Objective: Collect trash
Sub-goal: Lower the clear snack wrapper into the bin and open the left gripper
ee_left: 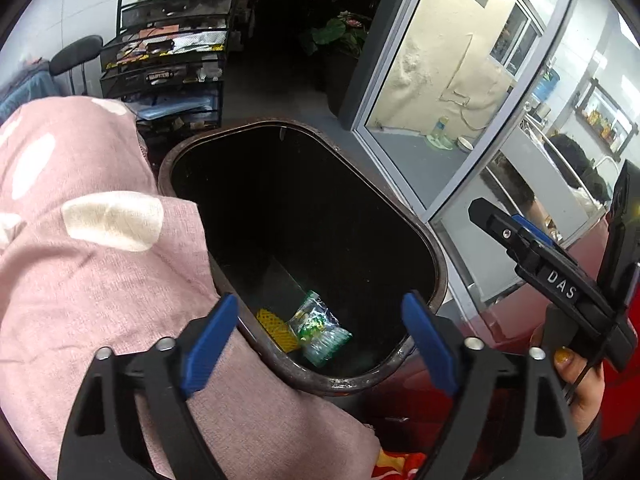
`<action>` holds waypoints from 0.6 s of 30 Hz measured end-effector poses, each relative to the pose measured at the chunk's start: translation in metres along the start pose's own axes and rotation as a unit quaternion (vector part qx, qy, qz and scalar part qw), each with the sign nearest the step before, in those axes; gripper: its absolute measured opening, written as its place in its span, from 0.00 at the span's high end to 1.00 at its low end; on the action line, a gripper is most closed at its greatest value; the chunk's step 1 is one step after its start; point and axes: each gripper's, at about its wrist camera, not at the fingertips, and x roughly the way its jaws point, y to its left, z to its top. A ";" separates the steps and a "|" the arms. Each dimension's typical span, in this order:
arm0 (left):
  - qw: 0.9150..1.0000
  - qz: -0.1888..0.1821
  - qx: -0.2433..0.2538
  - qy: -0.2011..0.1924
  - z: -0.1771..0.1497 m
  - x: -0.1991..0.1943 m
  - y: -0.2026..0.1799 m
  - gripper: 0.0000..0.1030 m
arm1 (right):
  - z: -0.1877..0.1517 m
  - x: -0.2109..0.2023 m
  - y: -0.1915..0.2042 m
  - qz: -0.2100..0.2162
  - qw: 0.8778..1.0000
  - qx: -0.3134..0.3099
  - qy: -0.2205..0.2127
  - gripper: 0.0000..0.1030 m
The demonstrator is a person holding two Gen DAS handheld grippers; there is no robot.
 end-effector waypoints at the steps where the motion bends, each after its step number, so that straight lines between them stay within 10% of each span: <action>1: 1.000 0.002 -0.001 -0.001 0.000 0.000 0.001 0.16 | 0.000 0.001 -0.001 0.000 1.000 0.002 0.001 0.07; 18: 0.992 0.025 0.013 -0.122 -0.013 -0.066 -0.005 0.07 | -0.006 0.005 0.012 0.031 0.999 -0.006 0.011 0.06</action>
